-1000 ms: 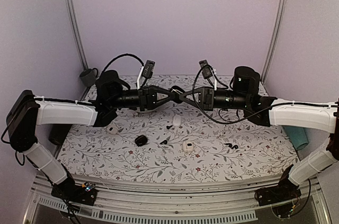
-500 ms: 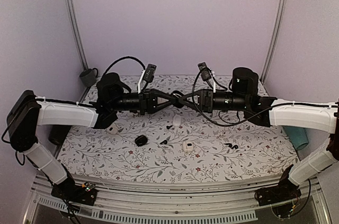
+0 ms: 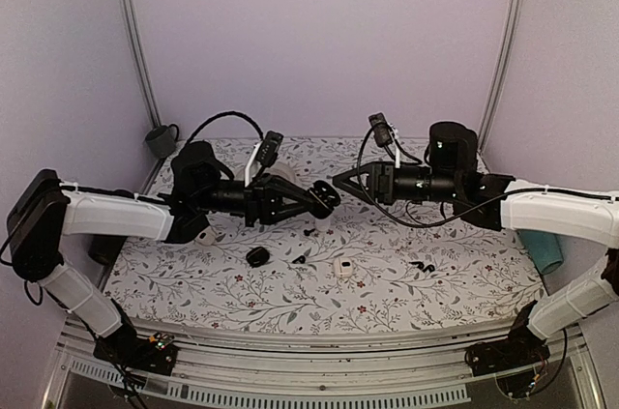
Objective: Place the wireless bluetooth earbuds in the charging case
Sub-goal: Open the charging case, then adjust the earbuds at the center of the board.
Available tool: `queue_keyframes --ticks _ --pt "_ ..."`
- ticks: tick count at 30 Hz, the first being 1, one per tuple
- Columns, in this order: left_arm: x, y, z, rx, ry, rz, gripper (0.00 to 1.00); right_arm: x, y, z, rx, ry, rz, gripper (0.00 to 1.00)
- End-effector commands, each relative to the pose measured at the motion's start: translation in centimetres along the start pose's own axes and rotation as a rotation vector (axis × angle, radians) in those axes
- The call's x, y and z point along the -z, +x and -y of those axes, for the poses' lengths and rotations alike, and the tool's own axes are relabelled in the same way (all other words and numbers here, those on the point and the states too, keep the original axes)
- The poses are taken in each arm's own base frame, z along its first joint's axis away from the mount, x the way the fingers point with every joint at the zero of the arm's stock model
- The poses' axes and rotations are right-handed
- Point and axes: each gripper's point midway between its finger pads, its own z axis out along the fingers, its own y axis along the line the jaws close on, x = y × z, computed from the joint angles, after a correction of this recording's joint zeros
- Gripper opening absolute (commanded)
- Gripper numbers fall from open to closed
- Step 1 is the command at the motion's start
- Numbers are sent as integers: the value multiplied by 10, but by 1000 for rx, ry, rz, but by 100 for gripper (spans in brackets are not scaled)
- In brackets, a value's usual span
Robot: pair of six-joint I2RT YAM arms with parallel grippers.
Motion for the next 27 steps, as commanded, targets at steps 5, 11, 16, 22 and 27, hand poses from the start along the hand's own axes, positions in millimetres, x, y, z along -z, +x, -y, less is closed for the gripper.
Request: queue_keyframes --ticks 5,11,16,22,27 --pt "4 -5 22 -90 58 23 0 7 -4 3 2 30 -6 64" --pt "13 -10 5 -168 -103 78 0 20 -10 1 6 74 20 74" --pt "21 -17 2 -280 -198 114 0 28 -4 11 -46 120 52 83" --pt "29 -19 9 -411 -228 186 0 38 -4 25 -129 167 158 86" --pt "27 -24 13 -420 -222 224 0 32 -4 13 -148 85 199 84"
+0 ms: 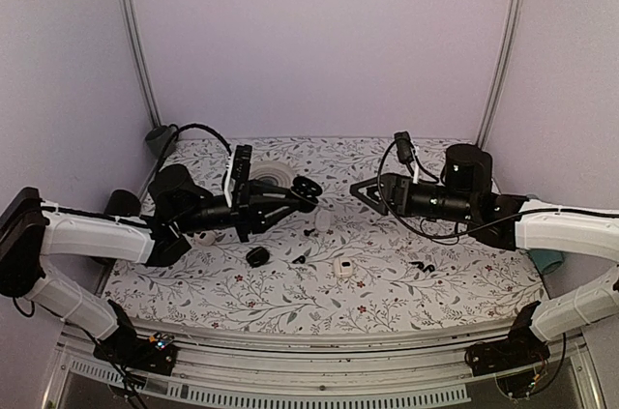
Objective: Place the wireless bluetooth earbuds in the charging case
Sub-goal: Adjust the earbuds at the center of the board.
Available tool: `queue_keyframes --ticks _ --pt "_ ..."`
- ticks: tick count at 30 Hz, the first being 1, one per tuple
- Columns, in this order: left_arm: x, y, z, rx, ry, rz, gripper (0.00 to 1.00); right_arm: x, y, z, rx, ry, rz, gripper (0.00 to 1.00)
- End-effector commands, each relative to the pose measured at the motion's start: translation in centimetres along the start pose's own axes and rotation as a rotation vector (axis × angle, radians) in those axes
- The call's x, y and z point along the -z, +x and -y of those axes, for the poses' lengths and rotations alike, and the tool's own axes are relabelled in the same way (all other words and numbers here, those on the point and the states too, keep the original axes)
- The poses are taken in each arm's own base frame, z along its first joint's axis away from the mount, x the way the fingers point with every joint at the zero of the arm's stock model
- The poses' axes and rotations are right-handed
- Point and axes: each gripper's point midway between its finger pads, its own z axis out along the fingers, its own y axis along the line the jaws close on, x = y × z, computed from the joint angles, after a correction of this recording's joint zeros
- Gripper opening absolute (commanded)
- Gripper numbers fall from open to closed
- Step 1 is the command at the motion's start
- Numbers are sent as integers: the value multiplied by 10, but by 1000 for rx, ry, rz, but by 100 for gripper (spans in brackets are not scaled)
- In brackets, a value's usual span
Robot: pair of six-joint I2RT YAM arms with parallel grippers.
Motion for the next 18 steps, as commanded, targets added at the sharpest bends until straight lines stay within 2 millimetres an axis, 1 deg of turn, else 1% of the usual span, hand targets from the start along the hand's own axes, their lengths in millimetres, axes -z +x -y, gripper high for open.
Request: queue_keyframes --ticks 1,3,7,10,15,18 --pt "-4 -26 7 -68 9 107 0 2 -20 -30 -5 -119 124 84" --pt "-3 -31 8 -50 12 140 0 2 -17 -41 18 -173 150 83" --pt "1 -44 8 -12 6 213 0 6 -11 -54 69 -250 219 81" --pt "2 -54 10 25 21 250 0 9 -10 -69 125 -305 266 78" --pt "5 -66 15 85 49 305 0 4 -13 -87 214 -361 298 77" --pt "6 -68 16 100 60 316 0 1 -16 -91 226 -371 302 75"
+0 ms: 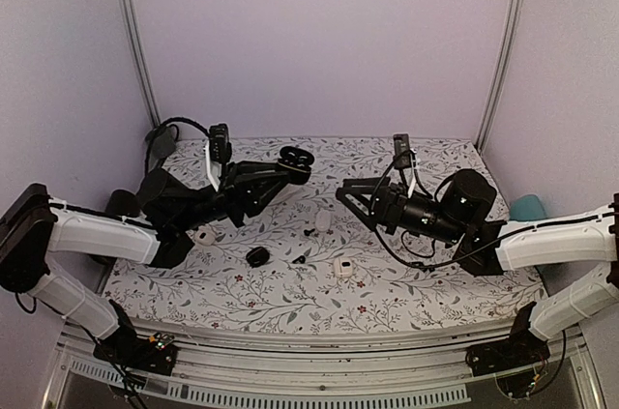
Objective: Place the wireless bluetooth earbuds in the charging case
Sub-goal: Adjust the earbuds at the center of the board.
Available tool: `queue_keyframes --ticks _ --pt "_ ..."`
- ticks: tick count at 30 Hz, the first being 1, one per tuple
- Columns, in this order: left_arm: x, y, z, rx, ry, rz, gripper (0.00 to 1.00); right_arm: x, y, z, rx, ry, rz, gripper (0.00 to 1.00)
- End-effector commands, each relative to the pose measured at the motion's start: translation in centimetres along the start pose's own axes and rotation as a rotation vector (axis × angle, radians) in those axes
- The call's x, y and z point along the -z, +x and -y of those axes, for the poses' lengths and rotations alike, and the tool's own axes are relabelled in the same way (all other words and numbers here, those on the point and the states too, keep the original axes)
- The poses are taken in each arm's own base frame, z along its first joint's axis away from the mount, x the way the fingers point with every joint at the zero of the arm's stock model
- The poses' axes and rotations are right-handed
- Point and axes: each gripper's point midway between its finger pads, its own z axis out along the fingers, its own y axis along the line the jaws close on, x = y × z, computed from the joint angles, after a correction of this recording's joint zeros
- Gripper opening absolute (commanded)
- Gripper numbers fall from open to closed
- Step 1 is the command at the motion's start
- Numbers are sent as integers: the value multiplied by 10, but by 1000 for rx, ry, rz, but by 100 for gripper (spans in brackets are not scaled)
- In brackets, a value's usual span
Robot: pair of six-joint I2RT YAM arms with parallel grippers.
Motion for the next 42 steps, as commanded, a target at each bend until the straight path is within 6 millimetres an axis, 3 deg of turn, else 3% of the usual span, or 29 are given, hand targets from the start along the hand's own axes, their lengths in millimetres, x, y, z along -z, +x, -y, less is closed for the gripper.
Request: queue_keyframes --ticks 1,4,8,11,14,20,24,28,32,42 --pt "0 -12 9 40 28 64 0 -7 -23 -14 75 -40 82 76" --pt "3 -11 9 29 16 61 0 4 -26 12 49 113 92 76" --pt "5 1 6 8 -11 -10 0 46 -19 57 -49 353 81 80" --pt "7 7 5 -25 -25 -53 0 83 3 91 -130 574 -11 81" --pt "7 11 1 -51 -43 -92 0 119 22 112 -217 741 -56 84" --pt "4 11 -2 -63 -56 -115 0 181 73 137 -491 946 -64 83" --pt "4 12 -3 -59 -55 -121 0 208 97 146 -654 1052 -48 79" --pt "5 14 -3 -54 -55 -130 0 215 114 159 -757 1092 -86 79" --pt "5 12 -5 -51 -64 -131 0 211 127 171 -831 1075 -146 79" --pt "11 14 -8 -40 -96 -135 0 211 135 189 -913 1047 -135 79"
